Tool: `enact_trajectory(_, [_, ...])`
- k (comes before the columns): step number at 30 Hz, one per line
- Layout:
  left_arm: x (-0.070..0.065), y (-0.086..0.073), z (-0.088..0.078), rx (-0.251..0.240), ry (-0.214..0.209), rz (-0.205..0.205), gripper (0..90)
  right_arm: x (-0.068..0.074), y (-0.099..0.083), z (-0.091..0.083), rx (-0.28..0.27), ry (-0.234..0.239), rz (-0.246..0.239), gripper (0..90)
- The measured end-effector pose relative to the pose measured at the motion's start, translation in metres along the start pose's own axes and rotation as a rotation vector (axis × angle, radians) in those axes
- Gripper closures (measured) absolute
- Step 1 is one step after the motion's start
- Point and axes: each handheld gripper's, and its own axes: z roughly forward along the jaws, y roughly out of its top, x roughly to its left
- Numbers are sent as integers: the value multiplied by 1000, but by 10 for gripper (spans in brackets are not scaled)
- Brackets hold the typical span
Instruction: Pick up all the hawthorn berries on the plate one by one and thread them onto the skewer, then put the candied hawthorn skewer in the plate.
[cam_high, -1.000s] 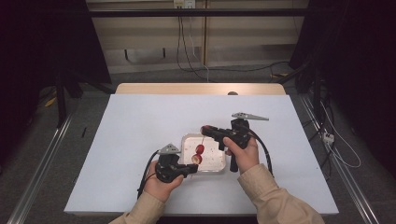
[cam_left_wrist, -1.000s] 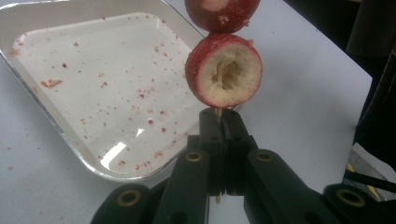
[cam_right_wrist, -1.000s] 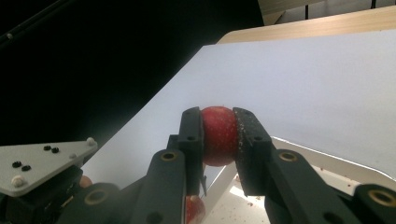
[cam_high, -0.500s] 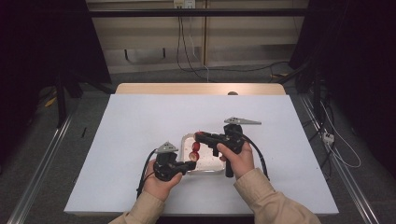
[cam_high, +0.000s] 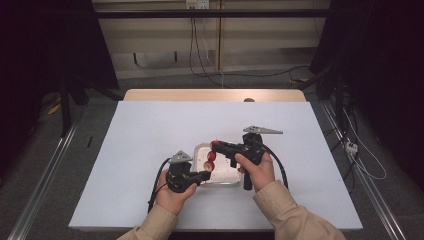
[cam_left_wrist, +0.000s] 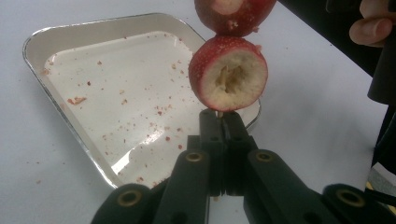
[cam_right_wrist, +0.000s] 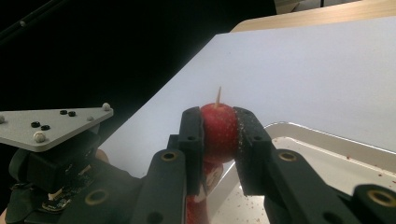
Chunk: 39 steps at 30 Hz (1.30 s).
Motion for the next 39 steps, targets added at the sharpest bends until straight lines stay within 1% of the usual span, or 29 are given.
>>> enact_trajectory(2, [0,0,2,-2,4,3,896,0,0,-1,3,-1,-4,748])
enact_trajectory(4, [-1,1,3,-1,-5,-4,896,-1,-1,-2,0,-10,-8,747])
enact_trajectory(5, [-1,1,3,2,-6,1,896,-2,-1,-3,-5,-15,-13,747])
enact_trajectory(7, [-1,1,5,6,-17,0,896,-3,-1,-4,-8,-11,-32,742])
enact_trajectory(8, [-1,1,4,0,-11,-3,896,-4,-2,-4,-11,-11,-42,693])
enact_trajectory(9, [0,2,4,2,-16,-5,896,-4,-2,-5,-10,-24,-54,654])
enact_trajectory(10, [1,2,4,0,-12,-8,896,-5,-2,-5,-9,-21,-64,632])
enact_trajectory(11, [1,2,4,2,-12,-12,896,-5,-2,-6,-16,-22,-69,561])
enact_trajectory(12, [2,2,4,7,-12,-12,896,-6,-2,-6,-19,-32,-70,485])
enact_trajectory(14, [3,2,3,4,-10,-14,896,-7,-1,-8,-27,-35,-70,454])
enact_trajectory(16, [3,2,2,1,-8,-13,895,-9,-1,-10,-30,-46,-67,393])
enact_trajectory(17, [3,2,2,0,-8,-19,895,-10,-1,-10,-31,-49,-63,377])
enact_trajectory(19, [4,2,3,-3,-5,-23,895,-11,-1,-12,-31,-51,-63,365])
enact_trajectory(21, [6,3,2,3,-8,-26,895,-12,0,-14,-36,-59,-66,325])
enact_trajectory(23, [7,3,2,1,-6,-33,895,-14,0,-16,-35,-66,-71,313])
enact_trajectory(25, [8,3,1,-8,-7,-38,895,-17,0,-18,-35,-74,-67,276])
enact_trajectory(26, [8,3,1,-4,-7,-38,895,-18,-1,-19,-37,-77,-70,264])
enact_trajectory(29, [7,3,0,-6,-7,-36,895,-19,-2,-21,-35,-87,-76,262])
enact_trajectory(33, [7,4,-1,-5,-7,-33,894,-21,-3,-22,-36,-91,-84,232])
enact_trajectory(35, [7,4,-1,-10,-8,-38,894,-21,-4,-22,-35,-97,-97,224])
enact_trajectory(37, [8,4,-2,-12,-9,-33,894,-22,-5,-22,-31,-101,-112,207])
enact_trajectory(39, [9,5,-3,-16,-1,-33,894,-23,-6,-23,-29,-108,-117,203])
